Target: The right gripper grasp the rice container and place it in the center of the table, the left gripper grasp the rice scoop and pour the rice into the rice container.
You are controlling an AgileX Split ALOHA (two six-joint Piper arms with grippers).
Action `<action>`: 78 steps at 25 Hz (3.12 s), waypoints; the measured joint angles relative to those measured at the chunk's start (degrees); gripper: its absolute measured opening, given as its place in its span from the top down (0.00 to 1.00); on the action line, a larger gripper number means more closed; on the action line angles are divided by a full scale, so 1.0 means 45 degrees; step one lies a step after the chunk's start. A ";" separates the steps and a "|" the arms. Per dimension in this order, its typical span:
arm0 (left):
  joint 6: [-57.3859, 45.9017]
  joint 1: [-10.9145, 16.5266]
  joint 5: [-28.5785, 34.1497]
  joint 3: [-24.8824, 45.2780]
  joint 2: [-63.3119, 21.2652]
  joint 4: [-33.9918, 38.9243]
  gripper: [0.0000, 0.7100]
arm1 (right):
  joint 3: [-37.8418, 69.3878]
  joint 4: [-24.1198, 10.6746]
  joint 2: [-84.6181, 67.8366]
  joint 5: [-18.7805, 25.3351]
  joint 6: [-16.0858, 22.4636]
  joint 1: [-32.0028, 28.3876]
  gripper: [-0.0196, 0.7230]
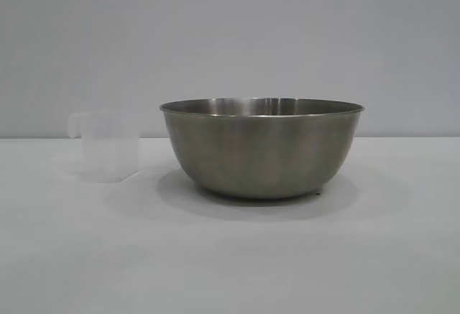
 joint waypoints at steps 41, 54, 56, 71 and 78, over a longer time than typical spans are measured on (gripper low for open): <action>0.0030 0.2983 -0.1429 0.1901 -0.1878 -0.0406 0.39 | 0.0000 0.0000 0.0000 0.0000 0.0000 0.0000 0.21; 0.0061 0.3092 -0.1429 0.1901 -0.1878 -0.0406 0.39 | 0.0000 0.0000 0.0000 0.0000 0.0000 0.0000 0.21; 0.0061 0.3132 -0.1429 0.1901 -0.1878 -0.0406 0.39 | 0.0000 0.0000 0.0000 0.0000 0.0000 0.0000 0.21; 0.0061 0.3153 -0.1429 0.1901 -0.1878 -0.0406 0.39 | 0.0000 0.0000 0.0000 0.0000 0.0000 0.0000 0.21; 0.0061 0.3153 -0.1429 0.1901 -0.1878 -0.0406 0.39 | 0.0000 0.0000 0.0000 0.0000 0.0000 0.0000 0.21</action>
